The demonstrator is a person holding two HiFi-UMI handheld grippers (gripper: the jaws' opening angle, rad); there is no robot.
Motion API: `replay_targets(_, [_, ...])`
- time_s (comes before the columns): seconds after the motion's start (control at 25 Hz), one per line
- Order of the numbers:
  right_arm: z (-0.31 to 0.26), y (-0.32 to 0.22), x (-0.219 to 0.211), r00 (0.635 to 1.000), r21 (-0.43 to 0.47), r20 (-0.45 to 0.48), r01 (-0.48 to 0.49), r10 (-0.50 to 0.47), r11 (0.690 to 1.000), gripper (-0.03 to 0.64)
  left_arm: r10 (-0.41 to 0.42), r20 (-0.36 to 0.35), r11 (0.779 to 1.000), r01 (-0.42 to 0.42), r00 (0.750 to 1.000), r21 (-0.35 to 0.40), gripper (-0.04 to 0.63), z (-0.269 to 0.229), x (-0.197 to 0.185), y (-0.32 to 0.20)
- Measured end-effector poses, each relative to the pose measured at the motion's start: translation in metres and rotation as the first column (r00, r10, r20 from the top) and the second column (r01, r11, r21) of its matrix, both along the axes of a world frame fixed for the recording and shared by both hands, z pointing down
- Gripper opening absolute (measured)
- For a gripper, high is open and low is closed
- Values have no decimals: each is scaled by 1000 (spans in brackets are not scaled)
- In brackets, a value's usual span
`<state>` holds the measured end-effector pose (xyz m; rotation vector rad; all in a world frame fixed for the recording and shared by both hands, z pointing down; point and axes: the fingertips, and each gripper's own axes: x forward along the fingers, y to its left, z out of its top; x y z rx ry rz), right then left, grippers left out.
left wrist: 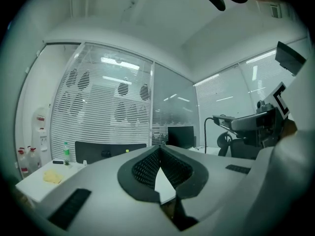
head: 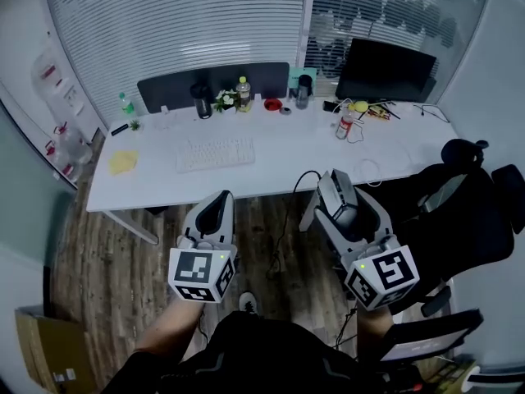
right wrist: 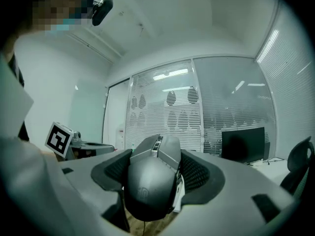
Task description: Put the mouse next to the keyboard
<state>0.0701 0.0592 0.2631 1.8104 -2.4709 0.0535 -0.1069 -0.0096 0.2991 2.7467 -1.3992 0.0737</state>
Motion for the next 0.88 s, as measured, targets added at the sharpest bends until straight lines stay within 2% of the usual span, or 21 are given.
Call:
replay_targets(0.56, [0, -94, -49, 1000, -21, -19, -18, 18, 1000, 302, 17, 13, 999, -16, 1000, -48, 29, 21, -34, -92])
replay_targets(0.88, [2, -133, -54, 1000, -31, -30, -5, 4, 1000, 302, 10, -20, 998, -11, 1000, -64, 29, 27, -38, -123])
